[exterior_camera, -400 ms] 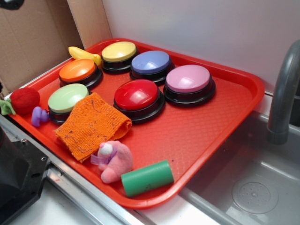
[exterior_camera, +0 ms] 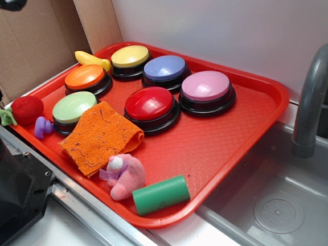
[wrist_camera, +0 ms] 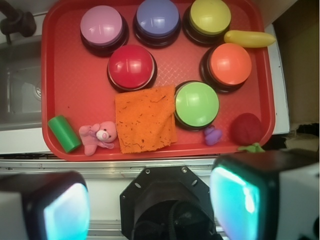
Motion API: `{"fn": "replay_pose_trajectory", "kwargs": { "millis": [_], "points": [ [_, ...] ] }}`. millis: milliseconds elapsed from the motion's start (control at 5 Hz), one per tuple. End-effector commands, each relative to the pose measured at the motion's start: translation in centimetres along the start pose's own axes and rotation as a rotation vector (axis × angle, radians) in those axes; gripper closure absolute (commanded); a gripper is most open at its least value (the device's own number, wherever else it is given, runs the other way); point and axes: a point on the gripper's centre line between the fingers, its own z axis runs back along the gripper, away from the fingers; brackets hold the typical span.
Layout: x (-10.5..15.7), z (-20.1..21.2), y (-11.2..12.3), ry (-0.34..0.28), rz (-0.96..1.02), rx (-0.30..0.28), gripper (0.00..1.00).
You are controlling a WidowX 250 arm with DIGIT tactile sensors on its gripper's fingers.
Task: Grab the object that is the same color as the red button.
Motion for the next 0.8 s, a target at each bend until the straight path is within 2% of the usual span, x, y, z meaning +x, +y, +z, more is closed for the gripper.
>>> {"fn": "replay_pose_trajectory", "kwargs": {
  "millis": [0,200,400,600],
  "points": [
    [1.9,-3.5,3.8,-0.038,0.065,0.073,0.00],
    [2.1,-5.8,6.4,-0.061,0.119,0.156,0.00],
    [1.9,-7.6,8.6,-0.046,0.157,0.203,0.00],
    [1.0,-9.6,11.5,-0.061,0.182,0.232,0.00]
  ]
}}
